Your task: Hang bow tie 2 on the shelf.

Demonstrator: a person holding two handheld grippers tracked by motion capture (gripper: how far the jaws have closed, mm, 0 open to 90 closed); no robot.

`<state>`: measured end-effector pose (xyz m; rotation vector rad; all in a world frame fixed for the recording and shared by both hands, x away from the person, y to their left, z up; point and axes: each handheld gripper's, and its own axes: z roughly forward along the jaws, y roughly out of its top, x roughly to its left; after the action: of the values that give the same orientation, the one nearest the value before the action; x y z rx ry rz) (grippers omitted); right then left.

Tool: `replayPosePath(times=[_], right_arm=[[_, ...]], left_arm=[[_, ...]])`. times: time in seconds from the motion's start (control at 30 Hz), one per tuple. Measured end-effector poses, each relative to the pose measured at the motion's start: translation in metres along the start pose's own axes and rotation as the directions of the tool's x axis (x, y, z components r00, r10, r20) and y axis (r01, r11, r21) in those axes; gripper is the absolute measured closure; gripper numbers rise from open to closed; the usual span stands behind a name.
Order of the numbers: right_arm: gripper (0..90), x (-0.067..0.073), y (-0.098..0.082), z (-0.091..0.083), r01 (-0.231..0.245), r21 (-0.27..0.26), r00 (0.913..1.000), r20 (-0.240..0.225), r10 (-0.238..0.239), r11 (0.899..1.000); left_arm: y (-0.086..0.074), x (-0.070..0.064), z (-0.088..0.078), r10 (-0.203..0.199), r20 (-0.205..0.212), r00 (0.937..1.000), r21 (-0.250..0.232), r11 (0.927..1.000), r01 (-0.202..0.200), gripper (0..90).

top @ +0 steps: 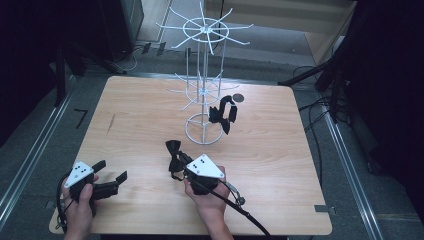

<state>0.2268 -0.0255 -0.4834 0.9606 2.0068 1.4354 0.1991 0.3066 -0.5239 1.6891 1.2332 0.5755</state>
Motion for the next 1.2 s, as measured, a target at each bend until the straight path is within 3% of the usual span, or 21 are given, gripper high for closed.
replayPosePath(times=[1.2], right_arm=[[87.7, -0.003, 0.038, 0.002, 0.033, -0.061, 0.9995, -0.001, -0.033, 0.998]], left_arm=[[0.0, 0.0, 0.0, -0.002, 0.001, 1.0, -0.001, 1.0, 0.002, 8.5]])
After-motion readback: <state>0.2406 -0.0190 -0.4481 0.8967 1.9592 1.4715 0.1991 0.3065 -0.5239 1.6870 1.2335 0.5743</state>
